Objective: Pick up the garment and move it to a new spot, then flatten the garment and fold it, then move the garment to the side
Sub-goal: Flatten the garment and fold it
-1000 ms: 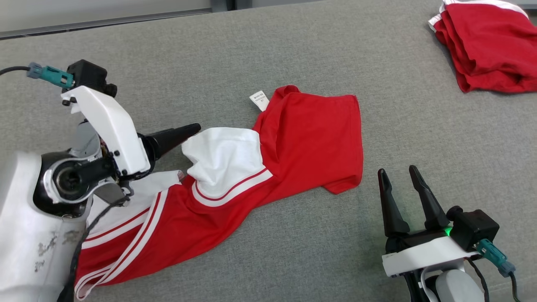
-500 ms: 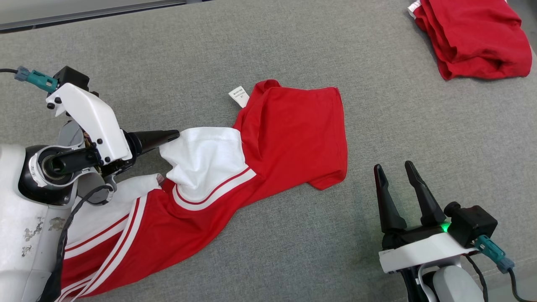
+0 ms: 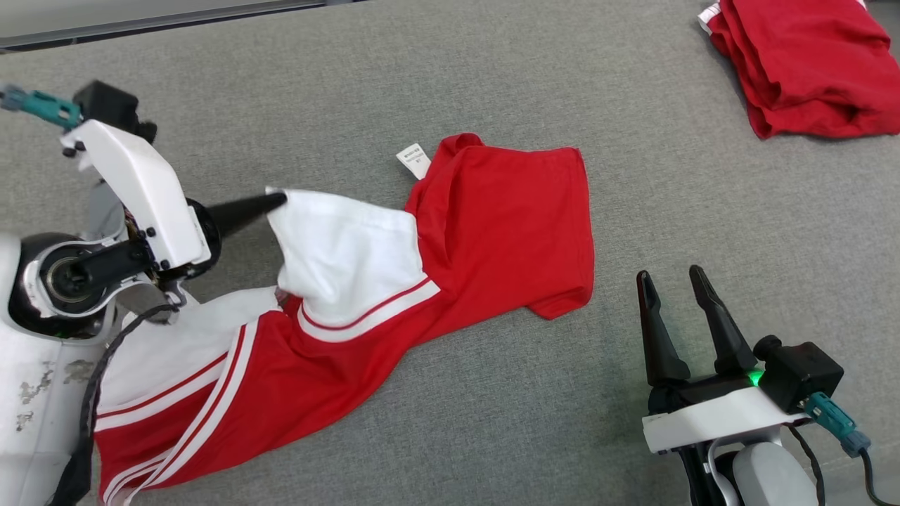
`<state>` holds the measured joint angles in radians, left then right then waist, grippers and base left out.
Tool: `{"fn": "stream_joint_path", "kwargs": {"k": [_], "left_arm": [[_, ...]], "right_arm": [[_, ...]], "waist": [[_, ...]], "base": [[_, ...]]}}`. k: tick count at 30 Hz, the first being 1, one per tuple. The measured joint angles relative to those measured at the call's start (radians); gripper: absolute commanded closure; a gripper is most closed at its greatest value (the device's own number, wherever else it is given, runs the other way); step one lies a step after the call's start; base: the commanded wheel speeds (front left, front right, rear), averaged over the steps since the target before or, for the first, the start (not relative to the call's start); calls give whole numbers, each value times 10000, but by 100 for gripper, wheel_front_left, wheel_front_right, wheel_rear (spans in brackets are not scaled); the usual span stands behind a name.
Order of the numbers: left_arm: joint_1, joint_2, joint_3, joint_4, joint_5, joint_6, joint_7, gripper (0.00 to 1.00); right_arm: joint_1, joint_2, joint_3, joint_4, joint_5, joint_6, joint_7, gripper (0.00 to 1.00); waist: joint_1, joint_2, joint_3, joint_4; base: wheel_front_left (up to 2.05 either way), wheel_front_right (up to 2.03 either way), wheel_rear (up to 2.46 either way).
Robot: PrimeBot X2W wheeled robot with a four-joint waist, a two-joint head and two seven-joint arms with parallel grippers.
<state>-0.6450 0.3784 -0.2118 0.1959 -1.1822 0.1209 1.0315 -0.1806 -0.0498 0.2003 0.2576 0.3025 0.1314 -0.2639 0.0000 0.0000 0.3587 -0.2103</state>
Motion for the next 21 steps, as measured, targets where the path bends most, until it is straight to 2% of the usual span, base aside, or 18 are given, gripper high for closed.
{"fn": "stream_joint_path", "kwargs": {"k": [3, 5, 7, 10, 13, 17, 21], "left_arm": [[-91, 142, 58, -445, 215, -1078, -725, 100], [-166, 337, 4, -857, 723, -1889, -1392, 100], [-128, 556, -176, -1210, 1164, -2259, -1944, 100], [85, 884, -646, -1871, 1912, -2445, -2899, 100], [252, 1417, -1336, -2489, 2661, -2477, -3956, 100], [452, 1923, -2059, -2750, 3016, -2493, -5114, 100], [576, 2378, -2569, -2729, 3112, -2493, -5680, 100]], "right_arm": [[-32, 0, 8, -42, -71, 0, 2, 0], [-120, 0, 13, -67, -148, 0, 0, 0], [-297, 0, -29, -27, -140, 0, 0, 0], [-729, 0, -84, 274, -17, 0, 2, 0], [-1384, -27, -178, 1177, 238, -4, 0, 0], [-2792, -290, 199, 3419, 721, -4, 128, 0], [-4703, -395, 568, 5311, 1108, -6, 1417, 0]], "waist": [[0, 0, -56, 124], [0, 0, -92, 213], [0, 0, -126, 307], [0, 0, -135, 486], [0, 0, -89, 669], [0, 0, 1, 833], [0, 0, 83, 872]], "base": [[0, 0, 0], [0, 0, 0], [0, 0, 0], [0, 0, 0], [0, 0, 0], [0, 0, 0], [0, 0, 0]]}}
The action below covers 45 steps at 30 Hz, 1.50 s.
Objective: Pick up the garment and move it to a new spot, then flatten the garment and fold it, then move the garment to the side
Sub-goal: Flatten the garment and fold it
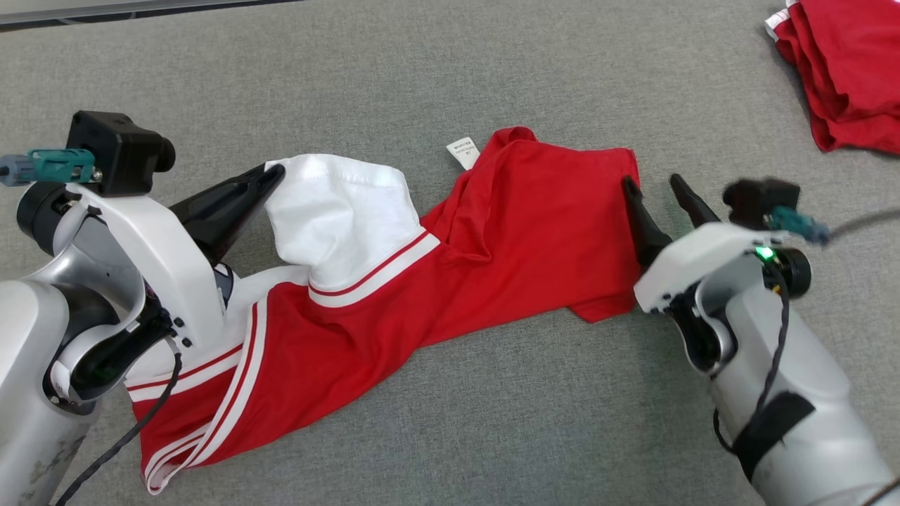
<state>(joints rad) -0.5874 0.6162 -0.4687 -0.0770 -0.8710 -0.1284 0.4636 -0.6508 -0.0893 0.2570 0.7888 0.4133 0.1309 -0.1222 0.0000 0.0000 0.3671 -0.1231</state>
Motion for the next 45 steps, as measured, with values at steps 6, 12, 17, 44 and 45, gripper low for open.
{"fn": "stream_joint_path", "kwargs": {"k": [6, 12, 17, 44, 45], "left_arm": [[-167, 328, -453, 94, -61, -13, -414, 100], [-371, 522, -786, 272, -109, -13, -621, 100], [-508, 629, -1001, 543, -153, -13, -823, 100], [-6518, 1580, -2504, 2111, 2121, -17, -2474, 100], [-7177, 1488, -2548, 2408, 2464, -17, -2989, 100]], "right_arm": [[-1812, 25, 466, 1887, 184, 0, 1630, 0], [-2840, 40, 554, 2986, 69, 0, 1918, 0], [-3176, 173, 811, 3547, 196, 0, 1994, 27], [-6537, -1490, 1555, 2031, 1260, 0, 86, 100], [-6888, -1572, 1484, 2011, 1208, 0, -29, 100]], "waist": [[0, 0, 103, 105], [0, 0, 175, 239], [0, 0, 164, 281], [0, 0, 782, 108], [0, 0, 924, 100]], "base": [[0, 0, 0], [0, 0, 0], [0, 0, 0], [0, 0, 0], [0, 0, 0]]}}
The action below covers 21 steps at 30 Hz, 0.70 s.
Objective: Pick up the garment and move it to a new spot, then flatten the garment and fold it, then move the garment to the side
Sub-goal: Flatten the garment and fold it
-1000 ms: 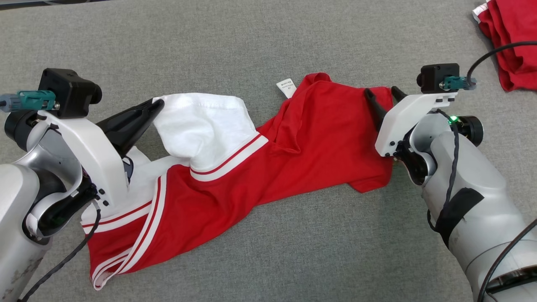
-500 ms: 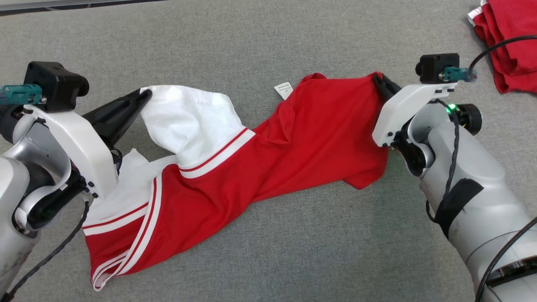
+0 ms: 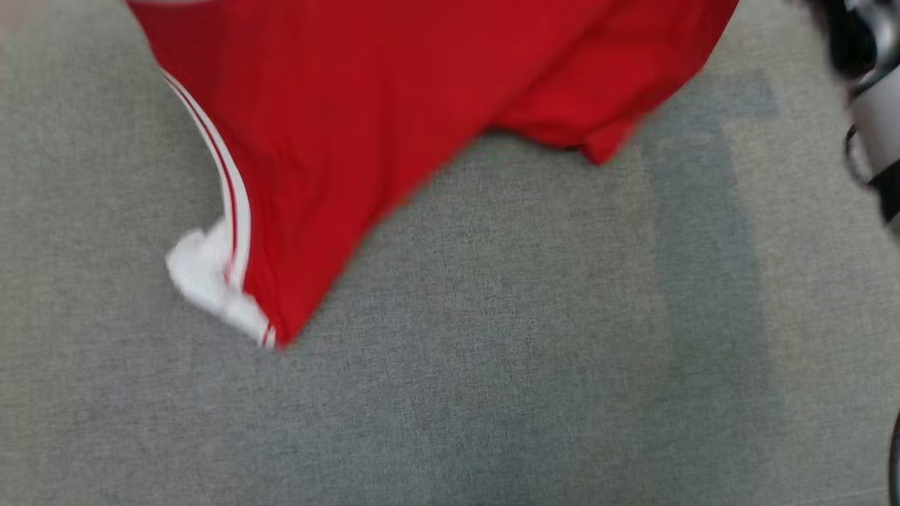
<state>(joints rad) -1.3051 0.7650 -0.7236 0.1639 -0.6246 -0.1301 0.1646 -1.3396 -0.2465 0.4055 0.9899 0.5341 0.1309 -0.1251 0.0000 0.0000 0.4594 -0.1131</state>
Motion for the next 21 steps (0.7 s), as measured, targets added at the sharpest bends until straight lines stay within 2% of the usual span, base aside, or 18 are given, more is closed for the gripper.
{"fn": "stream_joint_path", "kwargs": {"k": [8, 12, 15, 18, 19, 21], "left_arm": [[-4419, -1465, -96, 3553, 2021, 17, -3150, 100], [-6051, -2006, -127, 4870, 2980, 382, -4082, 100], [-7105, -2224, -79, 4815, 3743, 731, -4245, 100], [-7470, -2232, 324, 3315, 4307, 972, -4278, 100], [-7470, -2232, 324, 3315, 4307, 972, -4278, 100], [-7029, -2196, 656, 2466, 4383, 1022, -4291, 100]], "right_arm": [[-2727, -554, -314, 81, -1346, 2, -1151, 100], [-3570, -719, -1104, -451, -2518, 2, -1346, 100], [-3769, -867, -1919, -1931, -3776, 2, -1365, 100], [-3350, -771, -2721, -3448, -4861, 2, -1379, 100], [-3350, -771, -2721, -3448, -4861, 2, -1379, 100], [-2730, -616, -3120, -4242, -5250, 0, -1384, 100]], "waist": [[0, 0, 1278, -37], [0, 0, 1776, -28], [0, 0, 2085, 50], [0, 0, 2394, 197], [0, 0, 2394, 197], [0, 0, 2555, 360]], "base": [[0, 0, 0], [0, 0, 0], [0, 0, 0], [0, 0, 0], [0, 0, 0], [0, 0, 0]]}}
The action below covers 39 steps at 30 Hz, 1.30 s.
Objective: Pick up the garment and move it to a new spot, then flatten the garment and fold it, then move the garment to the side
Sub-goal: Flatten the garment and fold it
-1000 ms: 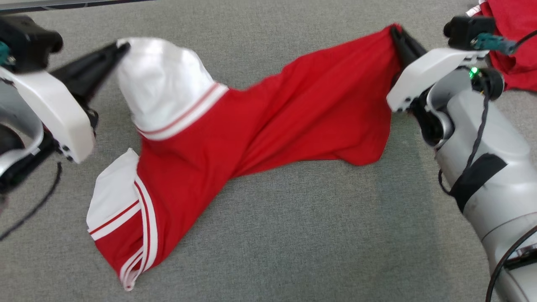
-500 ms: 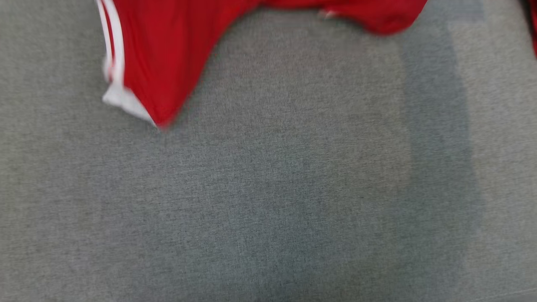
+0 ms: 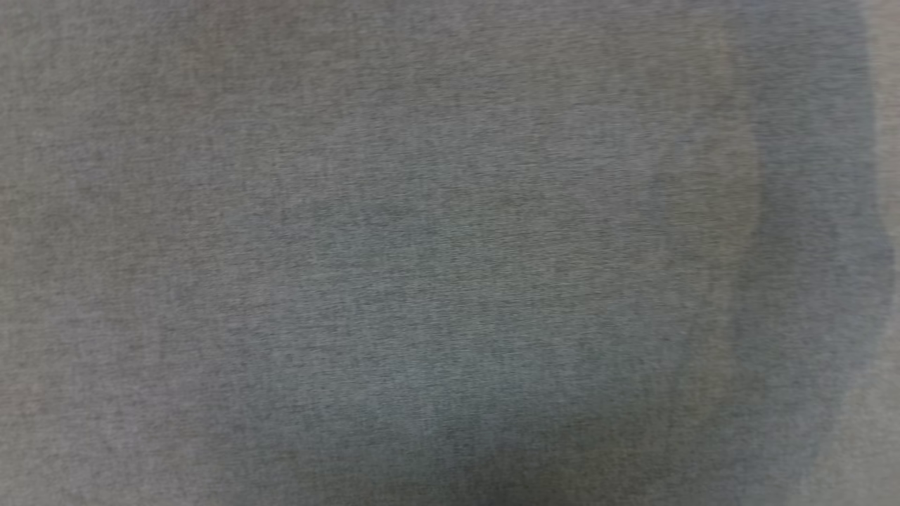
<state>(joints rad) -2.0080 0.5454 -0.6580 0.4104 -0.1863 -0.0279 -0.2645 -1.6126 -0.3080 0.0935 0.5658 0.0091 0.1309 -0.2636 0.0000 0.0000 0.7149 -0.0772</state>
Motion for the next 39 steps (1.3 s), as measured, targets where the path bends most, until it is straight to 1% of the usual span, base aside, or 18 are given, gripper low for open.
{"fn": "stream_joint_path", "kwargs": {"k": [2, 5, 10, 12, 14, 16, 19, 20, 22, 24, 26, 29, 31, 35, 39], "left_arm": [[1001, 105, 265, -635, -92, -100, 2, 100], [3002, 309, 671, -1712, -410, -320, 4, 100], [7397, 688, 1689, -3459, -951, -291, 4, 100], [9388, 685, 2226, -4149, -1104, -201, 4, 100], [11260, 579, 2800, -4830, -1260, -194, 6, 100], [12974, 232, 3490, -5519, -1365, -138, 6, 100], [15279, -337, 4238, -6414, -1601, -502, 4, 100], [15986, -431, 4337, -6567, -1701, -662, 4, 100], [17228, -491, 4280, -6822, -1808, -888, 8, 100], [18271, -474, 4130, -7014, -2052, -959, 6, 100], [19178, -228, 3871, -7147, -2339, -989, 4, 100], [20343, 290, 3415, -7290, -2763, -1016, 6, 100], [20917, 558, 3242, -7551, -3145, -1016, 86, 100], [21886, 951, 2986, -8347, -3900, -1016, 677, 100], [22426, 1106, 2853, -9223, -4364, -924, 1273, 100]], "right_arm": [[901, 125, -75, -543, -245, 0, 2, 100], [2303, 259, 171, -1076, -288, 4, 0, 100], [4721, 81, 382, -1776, 148, 4, 2, 100], [5691, 38, 403, -2171, 458, 4, 2, 100], [6653, -44, 293, -2679, 702, 4, 0, 100], [7606, -119, 23, -3248, 905, 4, 0, 100], [9088, -194, -416, -4105, 1220, 6, 2, 100], [9590, -230, -550, -4341, 1350, 6, 0, 100], [10541, -295, -742, -4706, 1595, 6, 2, 100], [11456, -353, -842, -4943, 1762, 8, 0, 100], [12269, -372, -842, -5137, 1925, 8, 2, 100], [13235, -408, -945, -5246, 2100, 8, 2, 100], [13741, -447, -1007, -5342, 2188, 8, 0, 100], [14750, -529, -1083, -5536, 2336, 8, 0, 100], [15705, -531, -1327, -5804, 2376, 8, 0, 100]], "waist": [[0, 1, 98, 188], [0, 0, 111, 428], [0, 0, -270, 607], [0, 0, -499, 647], [0, 0, -746, 677], [1, 0, -1005, 705], [0, 0, -1449, 758], [0, 0, -1615, 779], [0, 0, -1954, 821], [0, 0, -2317, 860], [0, 0, -2684, 888], [0, 0, -3197, 895], [0, 0, -3503, 871], [0, 1, -3979, 776], [0, 1, -4195, 717]], "base": [[0, 0, 0], [0, 0, 0], [0, 0, 0], [0, 0, 0], [0, 0, 0], [0, 0, 0], [0, 0, 0], [0, 0, 0], [0, 0, 0], [0, 0, 0], [0, 0, 0], [0, 0, 0], [0, 0, 0], [0, 0, 0], [0, 0, 0]]}}
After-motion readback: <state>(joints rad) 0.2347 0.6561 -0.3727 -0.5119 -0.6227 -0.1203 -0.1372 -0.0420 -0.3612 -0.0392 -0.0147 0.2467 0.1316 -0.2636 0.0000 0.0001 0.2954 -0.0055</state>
